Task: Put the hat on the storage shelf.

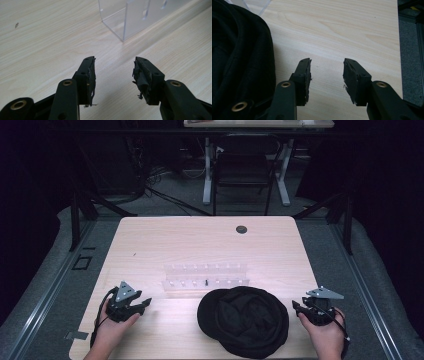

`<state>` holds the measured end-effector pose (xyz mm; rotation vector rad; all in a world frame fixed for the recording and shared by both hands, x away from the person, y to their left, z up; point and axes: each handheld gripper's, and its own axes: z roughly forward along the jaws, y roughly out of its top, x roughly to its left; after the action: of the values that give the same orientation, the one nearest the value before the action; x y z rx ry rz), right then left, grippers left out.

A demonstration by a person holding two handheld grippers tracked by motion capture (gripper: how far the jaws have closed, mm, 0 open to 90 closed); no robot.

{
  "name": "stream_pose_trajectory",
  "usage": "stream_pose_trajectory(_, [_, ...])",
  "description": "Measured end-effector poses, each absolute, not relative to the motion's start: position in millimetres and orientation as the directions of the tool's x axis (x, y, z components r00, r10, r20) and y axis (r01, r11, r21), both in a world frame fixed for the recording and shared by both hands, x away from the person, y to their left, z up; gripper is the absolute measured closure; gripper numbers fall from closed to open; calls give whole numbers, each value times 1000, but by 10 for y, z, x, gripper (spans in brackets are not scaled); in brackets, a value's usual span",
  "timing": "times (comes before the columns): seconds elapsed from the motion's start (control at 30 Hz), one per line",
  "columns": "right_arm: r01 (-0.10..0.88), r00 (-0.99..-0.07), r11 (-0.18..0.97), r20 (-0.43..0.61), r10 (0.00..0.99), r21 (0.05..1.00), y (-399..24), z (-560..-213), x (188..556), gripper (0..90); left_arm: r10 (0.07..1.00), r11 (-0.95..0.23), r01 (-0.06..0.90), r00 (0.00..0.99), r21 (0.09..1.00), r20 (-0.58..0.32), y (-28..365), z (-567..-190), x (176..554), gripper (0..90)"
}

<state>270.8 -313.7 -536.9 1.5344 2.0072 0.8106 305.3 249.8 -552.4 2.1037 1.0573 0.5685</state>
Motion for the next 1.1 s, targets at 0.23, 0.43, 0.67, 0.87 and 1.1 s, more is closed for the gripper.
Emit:
stream_pose_trajectory(0.23, [674, -275, 194, -2, 962, 713, -3072, -5248, 2680, 553, 817, -395, 505, 574, 767, 42, 2492, -5508, 3054, 518])
stream_pose_trajectory(0.43, [691, -283, 147, 77, 956, 708, -3060, -5106, 2616, 565, 818, -394, 523, 575, 756, 29, 2494, -5525, 3065, 511])
stream_pose_trajectory(0.67, [711, -331, 152, 136, 934, 687, -3048, -4978, 2541, 565, 815, -393, 527, 578, 753, 21, 2489, -5515, 3051, 520])
stream_pose_trajectory(0.87, [726, -341, 119, 204, 918, 677, -3059, -4990, 2485, 578, 813, -402, 523, 581, 752, 30, 2471, -5518, 3048, 521])
stream_pose_trajectory(1.1, [752, -350, 124, 232, 908, 648, -3042, -5108, 2497, 622, 814, -401, 522, 580, 753, 32, 2467, -5524, 3044, 521])
